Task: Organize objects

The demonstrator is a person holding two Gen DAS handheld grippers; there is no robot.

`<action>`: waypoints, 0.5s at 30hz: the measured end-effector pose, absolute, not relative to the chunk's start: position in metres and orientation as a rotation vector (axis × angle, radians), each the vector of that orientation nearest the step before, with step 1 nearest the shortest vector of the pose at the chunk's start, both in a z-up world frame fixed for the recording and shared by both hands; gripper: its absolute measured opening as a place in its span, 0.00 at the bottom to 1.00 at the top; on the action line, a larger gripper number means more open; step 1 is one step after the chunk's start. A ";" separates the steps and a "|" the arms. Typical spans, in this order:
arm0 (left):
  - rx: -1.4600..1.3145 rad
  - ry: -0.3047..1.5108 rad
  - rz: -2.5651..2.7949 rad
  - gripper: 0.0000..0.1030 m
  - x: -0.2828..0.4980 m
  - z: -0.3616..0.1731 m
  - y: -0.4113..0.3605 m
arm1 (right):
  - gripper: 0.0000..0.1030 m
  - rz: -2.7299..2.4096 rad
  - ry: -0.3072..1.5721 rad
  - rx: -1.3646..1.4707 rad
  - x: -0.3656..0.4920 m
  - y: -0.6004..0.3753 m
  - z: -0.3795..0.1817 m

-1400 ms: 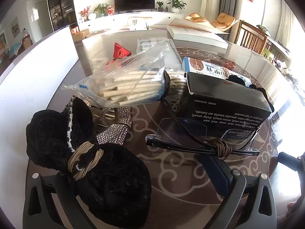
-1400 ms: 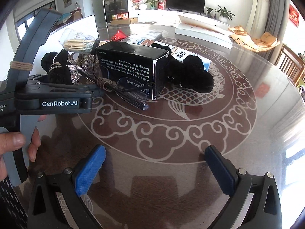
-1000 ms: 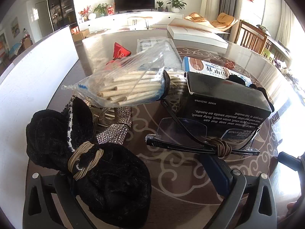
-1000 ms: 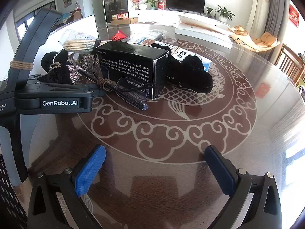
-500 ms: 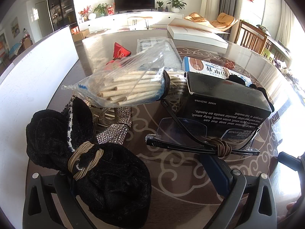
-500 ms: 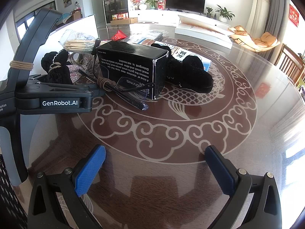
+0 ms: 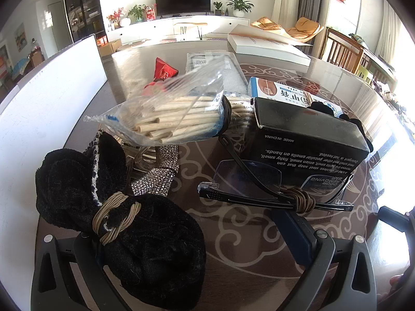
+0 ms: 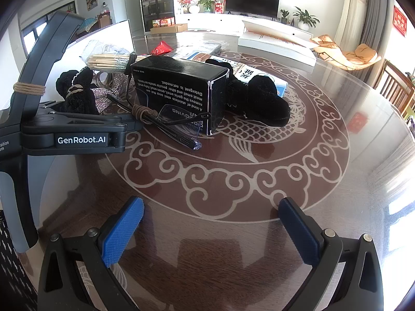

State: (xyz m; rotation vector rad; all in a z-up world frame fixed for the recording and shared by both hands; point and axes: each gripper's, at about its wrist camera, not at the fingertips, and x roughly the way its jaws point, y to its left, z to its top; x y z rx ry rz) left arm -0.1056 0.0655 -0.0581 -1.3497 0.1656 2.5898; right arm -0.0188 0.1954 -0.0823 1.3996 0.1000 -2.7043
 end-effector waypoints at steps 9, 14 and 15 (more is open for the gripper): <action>-1.350 0.165 2.590 1.00 -0.106 -0.059 0.066 | 1.00 -2.704 0.100 1.399 -0.019 0.195 -0.082; -1.350 0.165 2.590 1.00 -0.105 -0.059 0.066 | 1.00 -2.704 0.100 1.399 -0.019 0.196 -0.083; -1.350 0.165 2.590 1.00 -0.106 -0.059 0.066 | 1.00 -2.704 0.100 1.399 -0.019 0.196 -0.083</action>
